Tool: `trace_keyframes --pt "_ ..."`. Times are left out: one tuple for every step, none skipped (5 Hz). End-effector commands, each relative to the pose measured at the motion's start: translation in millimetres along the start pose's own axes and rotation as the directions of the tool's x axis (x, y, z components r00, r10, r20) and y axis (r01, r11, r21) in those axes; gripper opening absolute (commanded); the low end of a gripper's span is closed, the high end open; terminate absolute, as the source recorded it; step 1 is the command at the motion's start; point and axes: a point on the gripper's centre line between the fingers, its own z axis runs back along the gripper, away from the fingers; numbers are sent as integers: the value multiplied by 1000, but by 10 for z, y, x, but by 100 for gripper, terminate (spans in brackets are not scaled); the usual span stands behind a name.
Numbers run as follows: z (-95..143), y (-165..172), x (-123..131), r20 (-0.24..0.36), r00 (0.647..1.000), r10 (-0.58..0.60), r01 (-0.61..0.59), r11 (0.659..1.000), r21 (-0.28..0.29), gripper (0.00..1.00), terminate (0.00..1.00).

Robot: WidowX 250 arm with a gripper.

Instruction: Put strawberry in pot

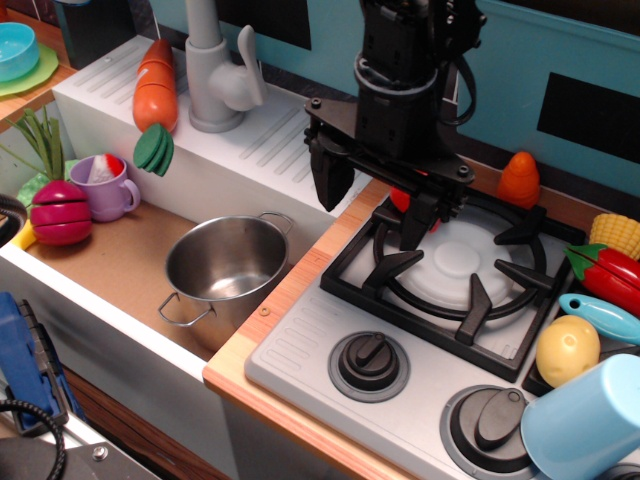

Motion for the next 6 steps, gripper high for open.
trace_keyframes --pt "0 0 0 0 1000 0 0 1000 0 100 0" --pt "58 18 -2 18 969 -246 244 968 52 100 0" --pt "59 22 12 28 875 -484 478 871 110 100 0" --pt "63 -23 82 30 785 -618 612 782 116 100 0" --pt "104 -29 195 57 711 -701 694 713 99 100 0" --pt "153 -72 345 59 633 -771 760 635 140 100 0"
